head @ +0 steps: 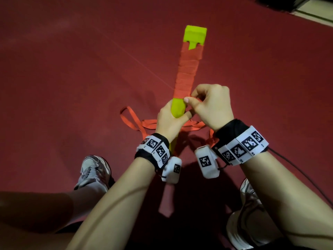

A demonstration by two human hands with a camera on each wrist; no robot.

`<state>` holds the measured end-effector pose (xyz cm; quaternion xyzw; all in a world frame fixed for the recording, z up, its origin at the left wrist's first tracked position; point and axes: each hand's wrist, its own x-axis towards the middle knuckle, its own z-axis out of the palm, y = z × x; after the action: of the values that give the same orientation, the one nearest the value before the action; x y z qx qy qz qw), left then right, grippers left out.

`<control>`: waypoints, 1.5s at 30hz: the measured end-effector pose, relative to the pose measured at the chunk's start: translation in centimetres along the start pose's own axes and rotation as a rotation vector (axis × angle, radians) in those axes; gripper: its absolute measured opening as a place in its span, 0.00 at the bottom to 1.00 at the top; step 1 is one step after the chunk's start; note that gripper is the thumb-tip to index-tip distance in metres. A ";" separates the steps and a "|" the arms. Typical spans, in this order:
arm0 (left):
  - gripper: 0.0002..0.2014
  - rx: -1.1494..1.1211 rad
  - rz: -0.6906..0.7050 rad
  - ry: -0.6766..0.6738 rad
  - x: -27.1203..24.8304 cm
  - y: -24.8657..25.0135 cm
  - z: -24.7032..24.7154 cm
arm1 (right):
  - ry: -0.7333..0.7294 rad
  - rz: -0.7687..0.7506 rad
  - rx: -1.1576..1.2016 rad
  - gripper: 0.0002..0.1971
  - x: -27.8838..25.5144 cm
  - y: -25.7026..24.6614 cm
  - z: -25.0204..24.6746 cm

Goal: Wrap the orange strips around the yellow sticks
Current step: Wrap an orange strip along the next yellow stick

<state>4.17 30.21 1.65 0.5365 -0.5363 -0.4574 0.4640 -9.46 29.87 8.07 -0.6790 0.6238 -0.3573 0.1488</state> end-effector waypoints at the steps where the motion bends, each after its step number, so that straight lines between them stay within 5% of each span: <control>1: 0.11 -0.042 0.014 -0.032 0.1 0.3 -0.2 | -0.005 0.013 -0.005 0.12 0.0 0.2 0.0; 10: 0.11 -0.530 -0.102 -0.334 1.2 3.8 -1.9 | 0.017 0.043 -0.019 0.11 0.6 0.9 0.1; 17: 0.18 -0.524 -0.126 -0.451 1.5 2.4 -2.2 | 0.071 0.088 -0.034 0.08 0.6 1.1 -0.7; 21: 0.26 -0.380 -0.092 -0.304 1.6 2.4 -1.6 | 0.056 0.078 -0.089 0.11 0.4 0.5 -0.6; 29: 0.21 -0.264 0.005 -0.100 1.4 2.6 -0.6 | -0.103 -0.090 -0.136 0.03 0.7 -0.2 -1.8; 39: 0.20 0.025 0.131 0.215 1.1 2.0 -0.3 | -0.140 -0.049 -0.258 0.22 0.3 -1.2 -1.1; 42: 0.20 0.163 0.216 0.247 0.2 2.4 0.1 | -0.106 -0.029 -0.274 0.17 0.2 -1.2 -1.0; 45: 0.24 0.136 0.144 0.123 0.2 2.1 0.3 | -0.121 -0.029 -0.228 0.14 0.0 -1.3 -1.0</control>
<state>3.59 30.00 3.73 0.5538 -0.5737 -0.3517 0.4903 -9.15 30.29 9.61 -0.7207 0.6404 -0.2447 0.1028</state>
